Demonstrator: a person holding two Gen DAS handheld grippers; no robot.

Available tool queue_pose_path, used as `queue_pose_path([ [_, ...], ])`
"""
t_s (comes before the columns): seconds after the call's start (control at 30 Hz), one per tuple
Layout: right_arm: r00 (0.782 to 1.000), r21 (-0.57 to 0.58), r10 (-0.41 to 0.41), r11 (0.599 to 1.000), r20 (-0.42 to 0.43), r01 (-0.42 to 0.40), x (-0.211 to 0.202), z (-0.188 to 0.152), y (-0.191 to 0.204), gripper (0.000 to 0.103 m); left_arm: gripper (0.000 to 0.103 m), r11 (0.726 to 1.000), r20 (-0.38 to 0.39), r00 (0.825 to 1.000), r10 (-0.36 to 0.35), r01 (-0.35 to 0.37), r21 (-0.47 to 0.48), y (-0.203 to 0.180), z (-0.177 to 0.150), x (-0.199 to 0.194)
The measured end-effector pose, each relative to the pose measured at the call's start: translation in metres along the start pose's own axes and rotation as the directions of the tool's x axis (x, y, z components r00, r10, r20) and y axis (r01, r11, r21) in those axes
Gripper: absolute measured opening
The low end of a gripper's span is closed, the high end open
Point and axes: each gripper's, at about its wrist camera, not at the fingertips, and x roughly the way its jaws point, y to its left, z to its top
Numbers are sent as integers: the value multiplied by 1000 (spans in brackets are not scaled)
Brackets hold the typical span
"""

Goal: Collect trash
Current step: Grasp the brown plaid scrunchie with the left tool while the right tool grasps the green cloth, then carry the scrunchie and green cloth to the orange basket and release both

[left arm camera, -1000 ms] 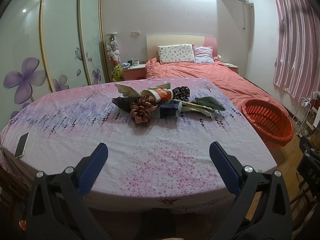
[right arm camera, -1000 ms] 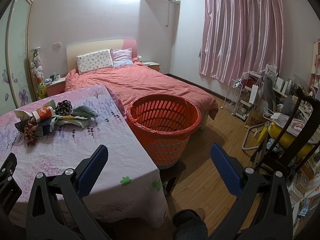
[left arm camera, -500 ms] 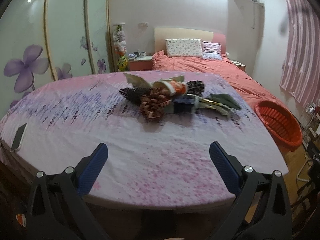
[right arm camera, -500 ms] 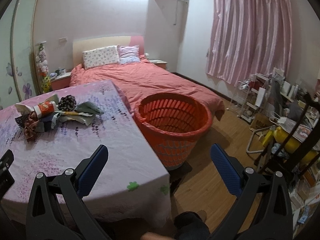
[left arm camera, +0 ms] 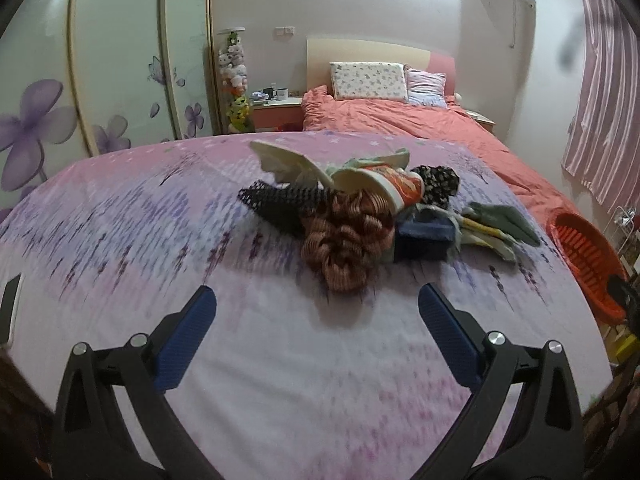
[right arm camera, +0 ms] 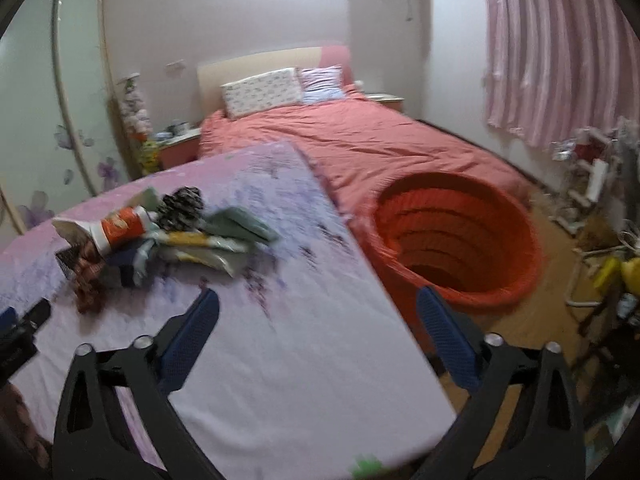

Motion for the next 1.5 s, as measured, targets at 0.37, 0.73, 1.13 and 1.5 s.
queue_pose_path([
  [0.37,971,-23,188,981,-147,-193,97,46,40,56,74,993,-110,987,-115,114,-19,-9,26,72],
  [0.73,954,-55,197,975,-227,-215,118,43,48,11,38,993,-143,982,-120,122,1,-8,26,95],
  [1.13,964,-33,241,969,-114,-246,72,60,38,8,27,982,-99,977,-188,186,-34,14,28,61],
  [1.5,974,-31,228,973,-4,-228,26,72,26,8,27,969,-12,970,-244,244,-26,5,53,4],
])
